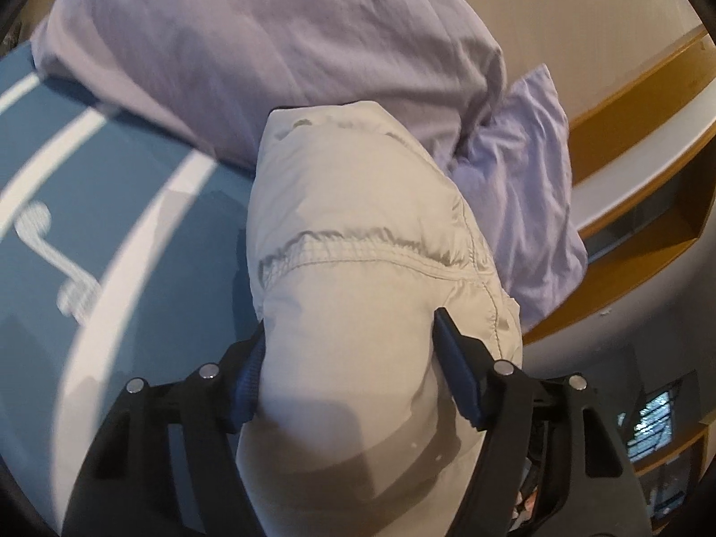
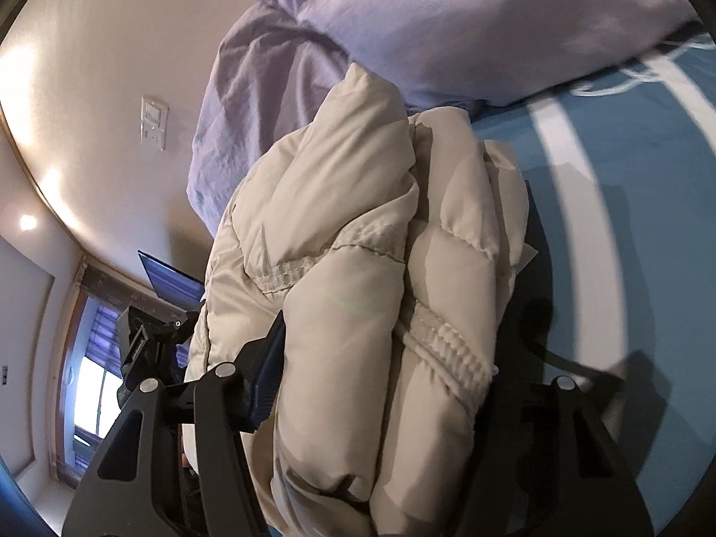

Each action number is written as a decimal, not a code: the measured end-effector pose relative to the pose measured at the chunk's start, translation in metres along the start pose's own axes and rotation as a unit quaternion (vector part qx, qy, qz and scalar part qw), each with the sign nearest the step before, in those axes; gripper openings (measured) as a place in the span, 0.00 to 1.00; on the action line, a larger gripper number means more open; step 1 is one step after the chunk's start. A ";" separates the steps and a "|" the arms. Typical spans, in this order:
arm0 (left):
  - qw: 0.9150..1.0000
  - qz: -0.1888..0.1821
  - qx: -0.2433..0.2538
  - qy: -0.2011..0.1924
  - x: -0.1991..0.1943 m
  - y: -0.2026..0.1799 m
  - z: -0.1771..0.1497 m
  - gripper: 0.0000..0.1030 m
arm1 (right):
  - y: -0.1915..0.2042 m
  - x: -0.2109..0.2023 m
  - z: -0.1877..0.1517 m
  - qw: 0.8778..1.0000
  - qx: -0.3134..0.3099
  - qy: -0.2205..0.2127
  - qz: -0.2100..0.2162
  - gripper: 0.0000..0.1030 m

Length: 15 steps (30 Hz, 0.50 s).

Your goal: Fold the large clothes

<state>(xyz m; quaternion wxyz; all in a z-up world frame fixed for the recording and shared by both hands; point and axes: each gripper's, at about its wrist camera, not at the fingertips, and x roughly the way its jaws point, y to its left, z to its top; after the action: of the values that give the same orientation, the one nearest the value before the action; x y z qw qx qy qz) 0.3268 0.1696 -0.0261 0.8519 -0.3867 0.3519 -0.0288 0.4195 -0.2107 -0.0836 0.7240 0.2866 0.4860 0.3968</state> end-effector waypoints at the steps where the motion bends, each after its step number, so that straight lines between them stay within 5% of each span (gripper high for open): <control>1: 1.000 0.004 0.001 -0.003 0.000 0.003 0.004 0.66 | 0.002 0.007 0.001 1.000 -0.003 0.001 -0.001 0.58; 11: 0.999 0.047 0.015 -0.020 0.015 0.031 0.016 0.72 | -0.007 0.026 -0.009 1.000 0.005 -0.001 -0.018 0.61; 15: 0.993 0.102 0.051 -0.041 0.011 0.020 0.013 0.79 | 0.007 0.025 -0.011 0.999 -0.002 -0.003 -0.047 0.66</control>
<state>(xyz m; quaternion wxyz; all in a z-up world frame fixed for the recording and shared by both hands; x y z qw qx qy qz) 0.3387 0.1889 -0.0400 0.8827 -0.3057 0.3525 0.0564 0.4128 -0.1852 -0.0944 0.7443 0.2629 0.4957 0.3623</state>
